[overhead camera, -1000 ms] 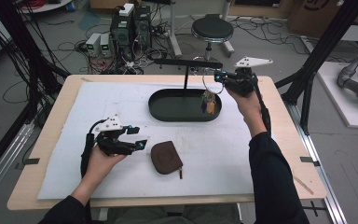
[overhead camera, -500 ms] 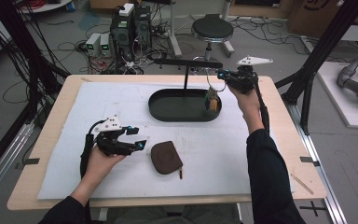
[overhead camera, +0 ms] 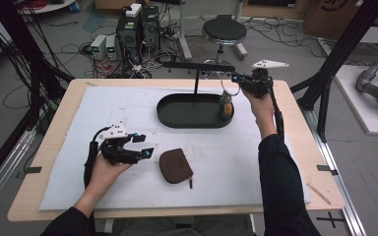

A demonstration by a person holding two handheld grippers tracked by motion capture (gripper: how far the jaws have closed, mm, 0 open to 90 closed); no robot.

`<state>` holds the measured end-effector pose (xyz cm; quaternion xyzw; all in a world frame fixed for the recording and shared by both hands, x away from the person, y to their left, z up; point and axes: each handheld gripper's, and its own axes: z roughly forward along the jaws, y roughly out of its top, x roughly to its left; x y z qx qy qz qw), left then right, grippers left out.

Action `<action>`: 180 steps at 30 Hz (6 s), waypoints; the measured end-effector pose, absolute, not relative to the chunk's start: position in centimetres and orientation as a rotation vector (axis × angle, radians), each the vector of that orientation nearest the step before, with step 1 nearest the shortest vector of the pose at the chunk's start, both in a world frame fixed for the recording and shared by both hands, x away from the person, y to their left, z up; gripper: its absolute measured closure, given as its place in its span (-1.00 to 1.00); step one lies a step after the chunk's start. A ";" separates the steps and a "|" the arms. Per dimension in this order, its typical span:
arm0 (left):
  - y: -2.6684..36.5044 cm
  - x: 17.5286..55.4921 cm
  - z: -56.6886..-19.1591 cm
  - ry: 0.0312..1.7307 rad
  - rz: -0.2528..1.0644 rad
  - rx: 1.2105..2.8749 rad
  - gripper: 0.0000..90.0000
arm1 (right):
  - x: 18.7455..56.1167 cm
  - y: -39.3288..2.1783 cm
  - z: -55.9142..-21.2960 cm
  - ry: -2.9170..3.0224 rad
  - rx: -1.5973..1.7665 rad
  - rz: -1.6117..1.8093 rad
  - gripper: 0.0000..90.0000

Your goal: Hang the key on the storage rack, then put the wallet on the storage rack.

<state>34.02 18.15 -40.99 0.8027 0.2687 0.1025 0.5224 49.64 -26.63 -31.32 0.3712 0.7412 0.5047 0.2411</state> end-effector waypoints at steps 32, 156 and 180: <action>18.4 33.9 -41.1 0.647 0.249 1.921 -0.22 | 49.2 -27.4 -30.9 1.929 1.067 1.302 0.47; 14.3 35.9 -44.3 0.766 -0.151 1.932 0.84 | 31.9 -35.4 -39.9 2.054 1.049 1.314 -0.44; 12.5 33.5 -39.2 0.369 0.109 1.805 0.93 | 32.0 -30.3 -38.6 2.147 0.881 1.445 -0.44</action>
